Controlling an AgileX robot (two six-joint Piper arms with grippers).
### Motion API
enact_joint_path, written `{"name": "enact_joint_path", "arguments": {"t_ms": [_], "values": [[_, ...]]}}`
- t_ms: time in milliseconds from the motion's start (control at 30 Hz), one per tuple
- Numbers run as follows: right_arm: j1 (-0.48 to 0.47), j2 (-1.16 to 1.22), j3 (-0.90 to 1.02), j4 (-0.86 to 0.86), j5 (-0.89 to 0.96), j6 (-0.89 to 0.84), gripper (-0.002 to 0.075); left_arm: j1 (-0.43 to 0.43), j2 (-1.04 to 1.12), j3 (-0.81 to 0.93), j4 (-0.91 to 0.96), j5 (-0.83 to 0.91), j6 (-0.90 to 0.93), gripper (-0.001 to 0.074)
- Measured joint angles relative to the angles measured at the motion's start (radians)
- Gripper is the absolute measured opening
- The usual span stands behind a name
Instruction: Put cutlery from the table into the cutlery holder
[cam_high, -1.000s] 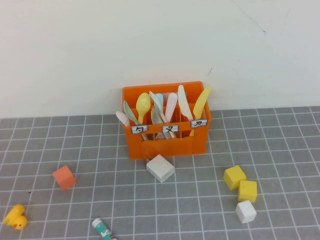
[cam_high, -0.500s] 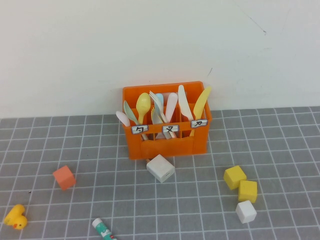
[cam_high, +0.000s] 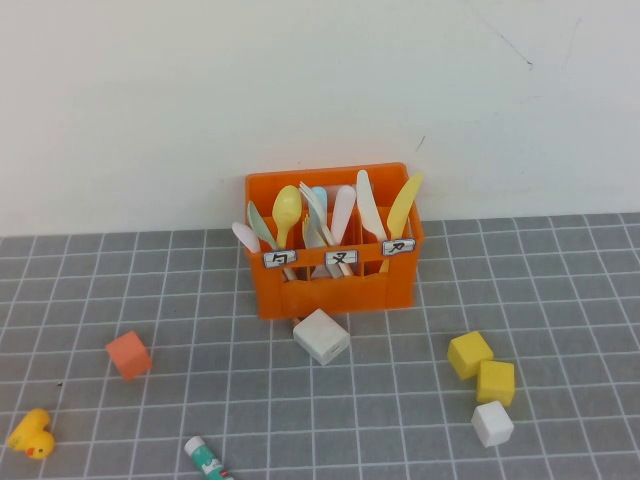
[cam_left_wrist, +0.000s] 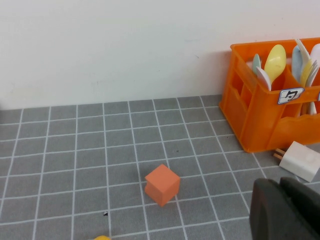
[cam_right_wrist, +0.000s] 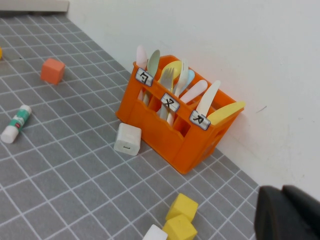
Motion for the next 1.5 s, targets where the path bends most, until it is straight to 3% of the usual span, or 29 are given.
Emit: {"name": "enact_joint_path", "arguments": {"t_ms": [367,600,700,1067,1167,1500], "values": [[0.000,0.000,0.000,0.000,0.004,0.000,-0.0001,0.014,-0.019,0.000,-0.018,0.018,0.012,-0.0001],[0.000,0.000,0.000,0.000,0.005,0.000,-0.0001,0.187,-0.081,0.000,-0.338,-0.079,0.502,-0.0001],[0.000,0.000,0.000,0.000,0.005,0.000,-0.0001,0.259,-0.096,0.000,-0.409,-0.115,0.617,-0.0001],[0.000,0.000,0.000,0.000,0.005,0.000,-0.0001,0.413,-0.268,0.271,-0.553,-0.210,0.646,-0.0001],[0.000,-0.001,0.000,0.000,0.005,0.000,-0.0001,0.422,-0.282,0.346,-0.591,-0.234,0.646,-0.0001],[0.000,-0.001,0.001,0.000,0.009,0.000,-0.0001,0.422,-0.284,0.349,-0.635,-0.197,0.697,-0.0001]]}}
